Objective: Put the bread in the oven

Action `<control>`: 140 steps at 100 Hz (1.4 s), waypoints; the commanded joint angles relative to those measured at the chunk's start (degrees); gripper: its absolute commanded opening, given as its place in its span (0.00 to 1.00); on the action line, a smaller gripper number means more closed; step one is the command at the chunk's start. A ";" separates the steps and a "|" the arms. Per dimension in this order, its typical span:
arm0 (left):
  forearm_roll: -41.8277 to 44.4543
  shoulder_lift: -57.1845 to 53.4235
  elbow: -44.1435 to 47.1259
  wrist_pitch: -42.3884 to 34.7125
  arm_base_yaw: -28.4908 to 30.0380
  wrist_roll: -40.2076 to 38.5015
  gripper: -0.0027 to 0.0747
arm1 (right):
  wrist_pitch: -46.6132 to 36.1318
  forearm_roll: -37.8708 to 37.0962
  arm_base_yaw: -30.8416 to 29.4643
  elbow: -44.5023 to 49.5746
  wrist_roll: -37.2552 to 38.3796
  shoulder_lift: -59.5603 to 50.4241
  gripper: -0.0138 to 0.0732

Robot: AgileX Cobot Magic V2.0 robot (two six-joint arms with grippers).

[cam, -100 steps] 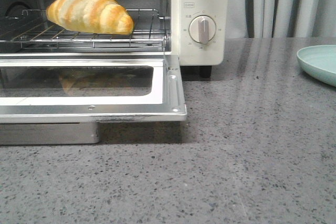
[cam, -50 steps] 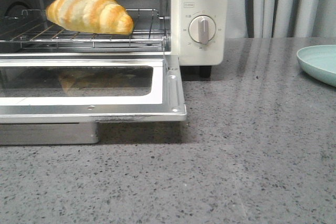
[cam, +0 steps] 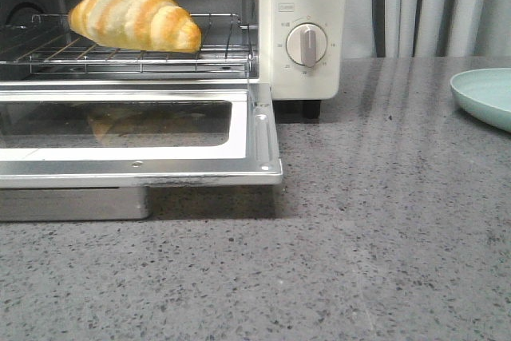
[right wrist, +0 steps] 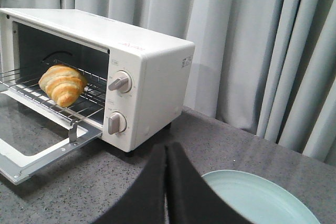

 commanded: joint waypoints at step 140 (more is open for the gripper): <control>-0.12 -1.76 1.35 -2.93 0.10 -0.64 0.01 | -20.71 -8.57 -8.02 19.50 18.55 7.50 0.08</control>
